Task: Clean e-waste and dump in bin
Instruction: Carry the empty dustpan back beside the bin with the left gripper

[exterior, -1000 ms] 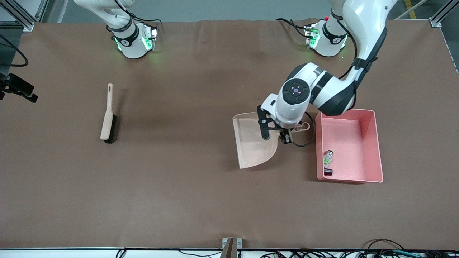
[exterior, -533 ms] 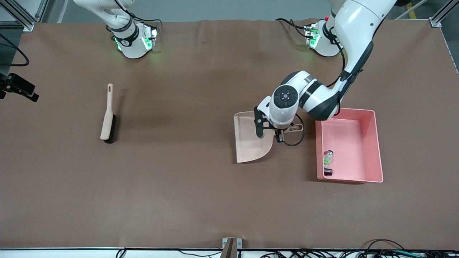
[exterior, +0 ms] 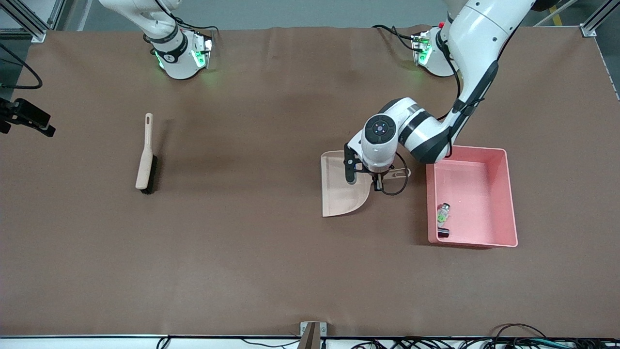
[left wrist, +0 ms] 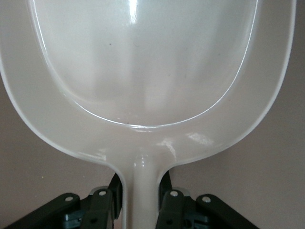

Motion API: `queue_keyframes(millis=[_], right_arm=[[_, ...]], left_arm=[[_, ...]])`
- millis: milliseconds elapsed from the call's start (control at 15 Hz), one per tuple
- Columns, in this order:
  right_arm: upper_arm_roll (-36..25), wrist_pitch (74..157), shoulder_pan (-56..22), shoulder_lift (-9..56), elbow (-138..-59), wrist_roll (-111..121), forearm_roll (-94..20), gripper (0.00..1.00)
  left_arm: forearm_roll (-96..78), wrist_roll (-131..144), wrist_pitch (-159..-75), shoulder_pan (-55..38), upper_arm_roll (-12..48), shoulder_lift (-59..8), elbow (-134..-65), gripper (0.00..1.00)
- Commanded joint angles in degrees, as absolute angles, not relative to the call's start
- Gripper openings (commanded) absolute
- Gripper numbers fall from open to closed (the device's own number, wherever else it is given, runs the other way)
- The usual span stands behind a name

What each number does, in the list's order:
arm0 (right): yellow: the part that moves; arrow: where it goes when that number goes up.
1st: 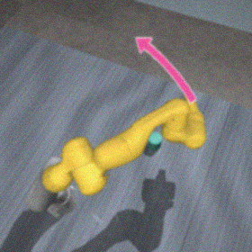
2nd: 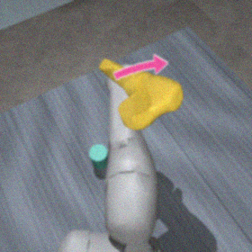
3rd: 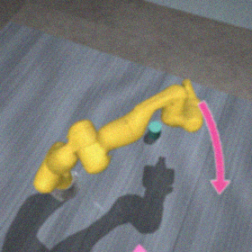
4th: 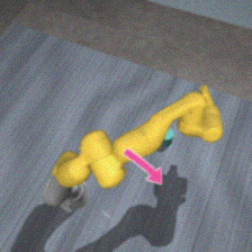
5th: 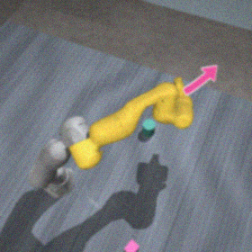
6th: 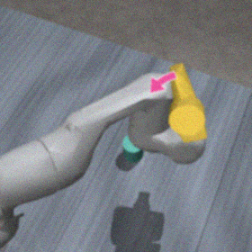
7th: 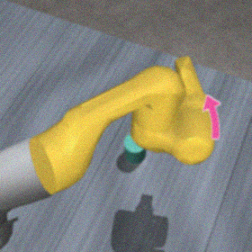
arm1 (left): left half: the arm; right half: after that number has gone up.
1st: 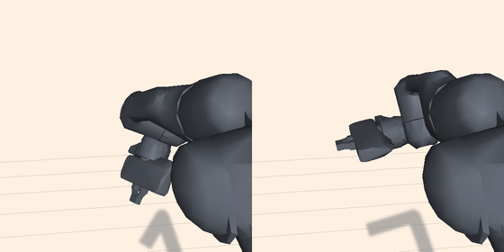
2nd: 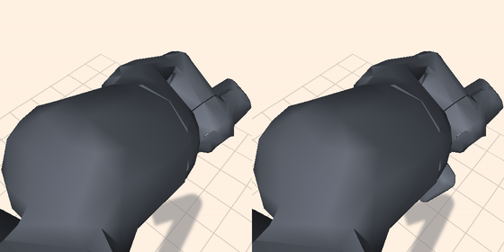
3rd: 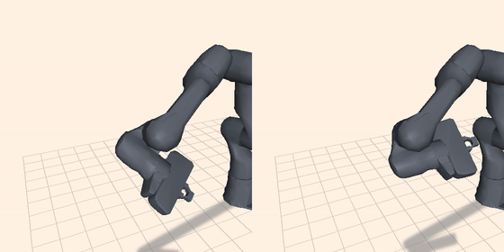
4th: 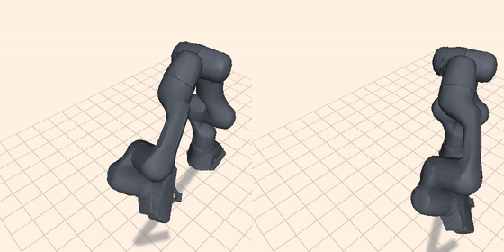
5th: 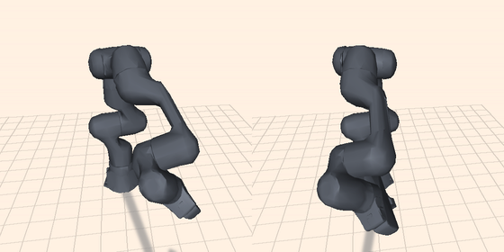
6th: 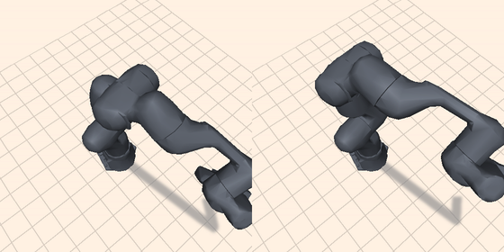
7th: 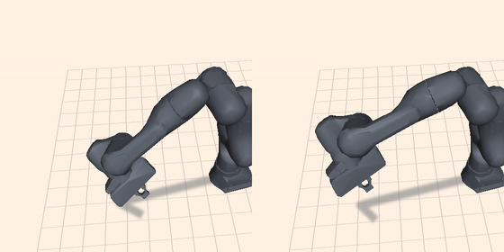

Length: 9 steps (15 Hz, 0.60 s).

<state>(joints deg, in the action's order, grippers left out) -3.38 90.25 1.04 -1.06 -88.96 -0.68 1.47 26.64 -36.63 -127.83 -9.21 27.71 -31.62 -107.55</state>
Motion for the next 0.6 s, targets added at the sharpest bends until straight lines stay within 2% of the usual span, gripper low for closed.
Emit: queue_keyframes(millis=[0, 67, 133, 200, 533], right_arm=[[-3.4, 89.9, 0.7, -1.0, -88.6, -0.5, 1.7, 1.0], [-3.4, 89.7, 0.4, -1.0, -88.6, -0.5, 1.7, 1.0], [-3.4, 89.6, 0.4, -1.1, -88.6, -0.5, 1.7, 1.0], [-3.4, 89.5, 0.4, -1.1, -88.6, -0.6, 1.7, 1.0], [-3.5, 89.6, 0.5, -1.1, -88.8, -0.6, 1.7, 1.0]], left_arm=[[28.8, -31.8, -128.2, -13.0, 26.1, -31.0, -107.9, 0.22], [29.2, -31.3, -128.2, -14.3, 24.5, -30.8, -107.9, 0.38], [30.3, -31.6, -128.1, -15.5, 23.8, -30.6, -107.9, 0.95], [31.5, -31.2, -128.1, -15.9, 23.4, -30.3, -107.9, 1.0], [31.5, -31.9, -128.0, -15.8, 22.2, -28.1, -107.0, 1.0]])
